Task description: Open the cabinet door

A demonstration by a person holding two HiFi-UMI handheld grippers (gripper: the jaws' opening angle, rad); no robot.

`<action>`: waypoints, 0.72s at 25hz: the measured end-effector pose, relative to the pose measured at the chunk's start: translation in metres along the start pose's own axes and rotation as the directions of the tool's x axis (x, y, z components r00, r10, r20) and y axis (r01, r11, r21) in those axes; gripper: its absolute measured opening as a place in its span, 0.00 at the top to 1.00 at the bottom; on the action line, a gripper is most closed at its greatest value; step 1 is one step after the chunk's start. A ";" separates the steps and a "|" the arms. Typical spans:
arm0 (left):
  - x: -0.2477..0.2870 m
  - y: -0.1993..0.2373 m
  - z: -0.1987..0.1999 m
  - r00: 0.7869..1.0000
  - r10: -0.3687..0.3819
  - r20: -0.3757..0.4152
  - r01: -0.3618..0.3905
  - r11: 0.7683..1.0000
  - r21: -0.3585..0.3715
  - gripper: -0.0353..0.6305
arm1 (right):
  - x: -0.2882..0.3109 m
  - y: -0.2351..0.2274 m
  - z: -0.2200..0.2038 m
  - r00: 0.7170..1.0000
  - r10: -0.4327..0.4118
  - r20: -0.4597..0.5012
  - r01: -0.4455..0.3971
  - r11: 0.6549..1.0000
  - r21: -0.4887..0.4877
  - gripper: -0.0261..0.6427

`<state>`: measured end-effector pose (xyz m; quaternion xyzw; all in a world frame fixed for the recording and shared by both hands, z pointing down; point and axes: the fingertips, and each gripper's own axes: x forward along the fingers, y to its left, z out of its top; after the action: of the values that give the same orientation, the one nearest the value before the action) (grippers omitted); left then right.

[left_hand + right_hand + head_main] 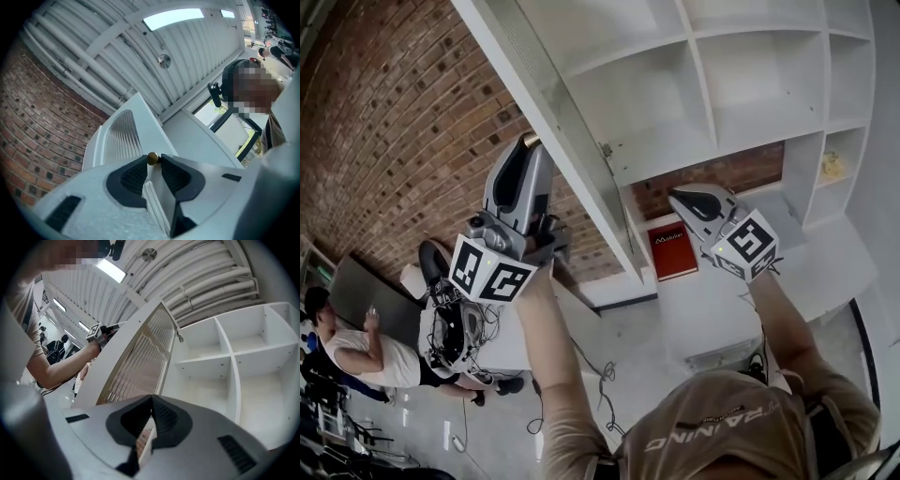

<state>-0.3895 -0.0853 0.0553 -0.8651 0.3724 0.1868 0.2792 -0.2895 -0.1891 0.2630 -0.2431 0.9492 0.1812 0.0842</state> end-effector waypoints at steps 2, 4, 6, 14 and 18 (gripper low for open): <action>-0.007 0.003 0.002 1.000 0.001 -0.002 -0.001 1.000 -0.012 0.82 | 0.003 0.004 0.004 1.000 0.002 0.012 -0.002 1.000 0.001 0.94; -0.015 0.006 0.003 1.000 0.011 -0.007 -0.011 1.000 -0.010 0.82 | 0.006 0.010 0.008 1.000 0.009 0.023 -0.009 1.000 -0.001 0.94; -0.023 0.010 0.005 0.999 0.031 -0.008 -0.032 0.999 -0.006 0.82 | 0.009 0.016 0.012 0.999 0.024 0.027 -0.023 1.000 -0.010 0.94; -0.038 0.013 0.009 0.995 0.103 -0.015 -0.101 0.992 0.078 0.89 | 0.020 0.033 0.011 0.998 0.058 -0.010 -0.058 0.998 -0.029 0.94; -0.046 0.011 0.007 0.992 0.127 -0.002 -0.127 0.989 0.080 0.91 | 0.020 0.037 0.003 0.996 0.080 -0.045 -0.081 0.996 -0.034 0.94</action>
<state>-0.4279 -0.0626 0.0708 -0.8284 0.4350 0.1863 0.2998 -0.3250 -0.1668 0.2661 -0.2098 0.9564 0.1962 0.0518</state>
